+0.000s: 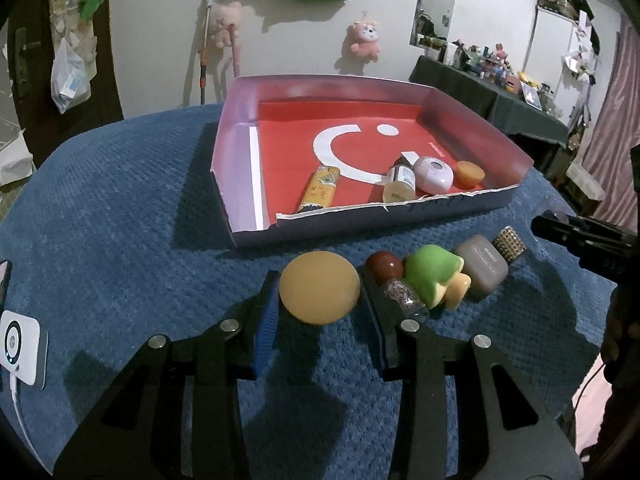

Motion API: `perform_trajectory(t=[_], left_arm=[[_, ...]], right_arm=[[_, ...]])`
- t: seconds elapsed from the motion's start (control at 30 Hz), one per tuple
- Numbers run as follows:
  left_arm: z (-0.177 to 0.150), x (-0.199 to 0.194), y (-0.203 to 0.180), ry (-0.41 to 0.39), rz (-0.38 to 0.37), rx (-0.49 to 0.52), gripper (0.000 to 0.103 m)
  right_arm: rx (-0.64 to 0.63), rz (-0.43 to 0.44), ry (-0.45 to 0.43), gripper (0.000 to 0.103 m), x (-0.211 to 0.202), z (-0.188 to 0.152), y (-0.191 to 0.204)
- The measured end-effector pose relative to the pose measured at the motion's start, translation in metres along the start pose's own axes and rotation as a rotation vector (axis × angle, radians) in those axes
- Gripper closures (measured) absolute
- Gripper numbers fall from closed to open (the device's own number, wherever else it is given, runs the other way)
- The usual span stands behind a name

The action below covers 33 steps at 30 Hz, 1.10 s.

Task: Organize rigid objects
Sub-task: 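Grasp the tan round disc with the left tool while the right tool grasps the clear cup, then carry the tan disc and clear cup with both tools into the pink box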

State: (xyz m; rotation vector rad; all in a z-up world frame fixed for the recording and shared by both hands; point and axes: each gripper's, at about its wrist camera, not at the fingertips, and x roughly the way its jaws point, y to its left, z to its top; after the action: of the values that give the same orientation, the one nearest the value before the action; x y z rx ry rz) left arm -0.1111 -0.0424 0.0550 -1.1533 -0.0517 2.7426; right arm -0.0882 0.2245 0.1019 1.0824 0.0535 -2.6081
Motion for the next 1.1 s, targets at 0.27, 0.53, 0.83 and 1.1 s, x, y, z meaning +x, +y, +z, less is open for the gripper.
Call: perform_trajectory(t=[0.27, 0.53, 0.83, 1.1], left_arm=[[-0.001, -0.002, -0.001, -0.003, -0.003, 0.001, 0.067], [-0.001, -0.002, -0.002, 0.000, -0.006, 0.003, 0.067], [0.016, -0.014, 0.000, -0.013, -0.028, 0.005, 0.067], [0.070, 0.002, -0.018, -0.022, -0.105, 0.079, 0.067]], right_arm=[[-0.007, 0.009, -0.007, 0.061, -0.003, 0.001, 0.002], [-0.005, 0.013, 0.003, 0.061, 0.000, -0.001, 0.002], [-0.003, 0.032, -0.004, 0.061, -0.002, 0.005, 0.003], [-0.057, 0.074, -0.045, 0.061, -0.005, 0.055, 0.015]])
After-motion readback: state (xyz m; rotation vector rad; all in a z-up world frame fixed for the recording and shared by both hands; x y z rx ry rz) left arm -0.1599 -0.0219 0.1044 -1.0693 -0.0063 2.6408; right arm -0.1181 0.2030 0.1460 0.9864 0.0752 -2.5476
